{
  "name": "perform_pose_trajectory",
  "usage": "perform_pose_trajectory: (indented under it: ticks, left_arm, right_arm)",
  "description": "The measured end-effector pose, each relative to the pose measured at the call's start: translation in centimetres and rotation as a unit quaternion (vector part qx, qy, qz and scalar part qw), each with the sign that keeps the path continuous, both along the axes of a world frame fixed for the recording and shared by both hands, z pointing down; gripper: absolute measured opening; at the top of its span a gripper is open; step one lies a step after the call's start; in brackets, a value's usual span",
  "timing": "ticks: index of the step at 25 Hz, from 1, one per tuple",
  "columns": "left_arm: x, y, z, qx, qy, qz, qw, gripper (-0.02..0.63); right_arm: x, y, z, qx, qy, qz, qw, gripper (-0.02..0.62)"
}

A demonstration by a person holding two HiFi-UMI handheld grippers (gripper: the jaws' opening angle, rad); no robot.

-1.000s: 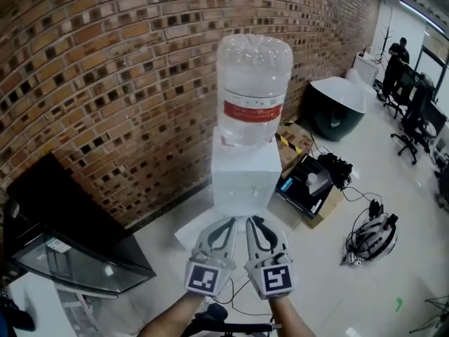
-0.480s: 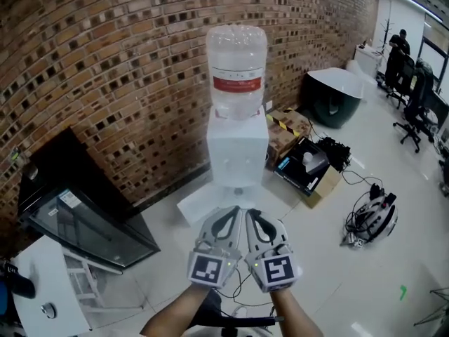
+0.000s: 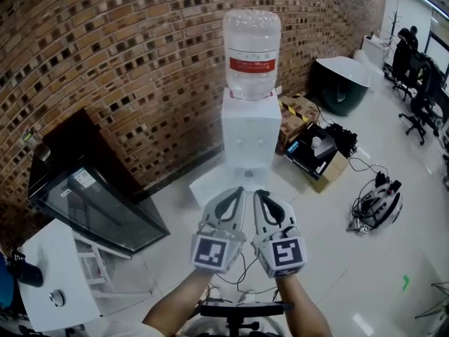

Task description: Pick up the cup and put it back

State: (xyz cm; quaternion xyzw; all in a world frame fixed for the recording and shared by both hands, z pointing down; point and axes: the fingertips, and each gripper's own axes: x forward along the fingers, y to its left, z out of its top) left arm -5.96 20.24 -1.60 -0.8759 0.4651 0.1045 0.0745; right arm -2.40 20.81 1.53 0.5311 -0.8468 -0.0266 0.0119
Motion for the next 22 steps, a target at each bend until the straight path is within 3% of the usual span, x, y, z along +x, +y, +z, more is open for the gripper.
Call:
perform_pose_trajectory:
  ticks: [22]
  left_arm:
    - [-1.7,1.6,-0.8,0.014,-0.004,0.036,0.9992,0.002]
  right_arm:
    - [-1.8,1.4,-0.9,0.008,0.002,0.029,1.000,0.003]
